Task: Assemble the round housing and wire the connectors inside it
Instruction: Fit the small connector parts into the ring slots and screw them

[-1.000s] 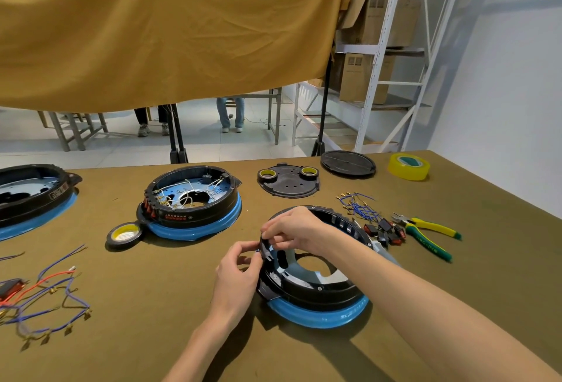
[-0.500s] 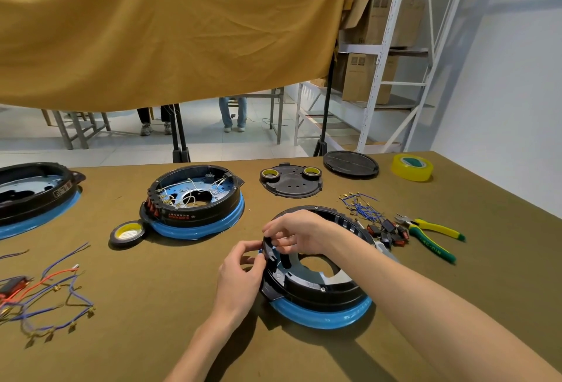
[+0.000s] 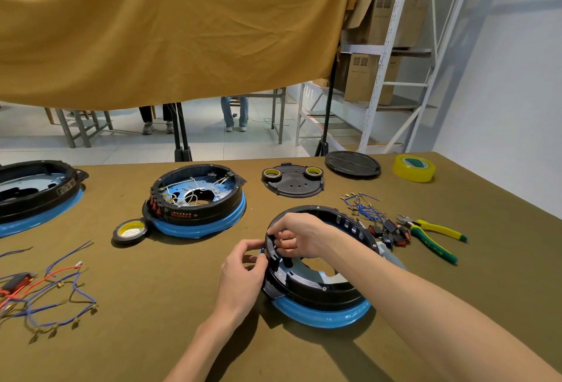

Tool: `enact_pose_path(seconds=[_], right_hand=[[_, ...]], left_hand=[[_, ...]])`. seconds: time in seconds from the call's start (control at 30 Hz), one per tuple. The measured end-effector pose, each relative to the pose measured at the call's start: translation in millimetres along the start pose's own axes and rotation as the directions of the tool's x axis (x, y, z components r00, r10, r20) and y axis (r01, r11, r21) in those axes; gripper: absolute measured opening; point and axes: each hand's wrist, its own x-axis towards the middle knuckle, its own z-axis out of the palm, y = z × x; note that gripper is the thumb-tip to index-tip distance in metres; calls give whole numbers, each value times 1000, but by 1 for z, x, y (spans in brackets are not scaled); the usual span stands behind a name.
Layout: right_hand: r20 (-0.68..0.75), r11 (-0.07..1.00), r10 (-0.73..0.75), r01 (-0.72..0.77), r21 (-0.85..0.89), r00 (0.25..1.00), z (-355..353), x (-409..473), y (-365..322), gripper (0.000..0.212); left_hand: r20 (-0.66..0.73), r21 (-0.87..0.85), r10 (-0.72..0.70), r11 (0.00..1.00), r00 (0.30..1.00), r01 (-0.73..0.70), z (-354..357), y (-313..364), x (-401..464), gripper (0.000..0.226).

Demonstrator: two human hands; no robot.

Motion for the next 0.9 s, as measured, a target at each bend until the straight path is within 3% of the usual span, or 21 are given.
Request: enact_pose_path(seconds=[0.13,0.2,0.3,0.37,0.5,0.63,0.73,0.83,0.9], right_hand=[[13,985,-84,85,-149,996,-4,-6,5,20],[31,939,-163,164,-303,986,-4,-9,10,33],[124,684,-304,307,-661,944,6,-13,18,45],[144,541,-336,316,-779,931,13,-13,24,44],[137,522,-360,321,-790,923,11,-25,28,38],[244,526,-437,466,-712,866,-8,-52,18,52],[367,459,-443,559,-691,818,-31,-70,12,49],[395,415,-459,585,-697,795,-49,-83,11,59],[401,372,-464,585,-721,790,-56,-88,13,61]], left_hand=[[-2,17,15,1000,1000,-15,-1,-2,1,21],[0,44,20,999,1000,-20,-1,-3,2,28],[4,83,-4,997,1000,4,-3,-4,4,46],[9,90,-30,995,1000,29,-7,-5,4,51],[-14,93,-10,996,1000,11,-14,-2,3,44],[19,25,-24,999,1000,23,-14,8,-3,38],[82,161,289,941,954,-299,-18,14,-8,69],[269,355,467,765,842,-538,-21,23,-4,100],[369,510,527,574,766,-640,-22,28,1,101]])
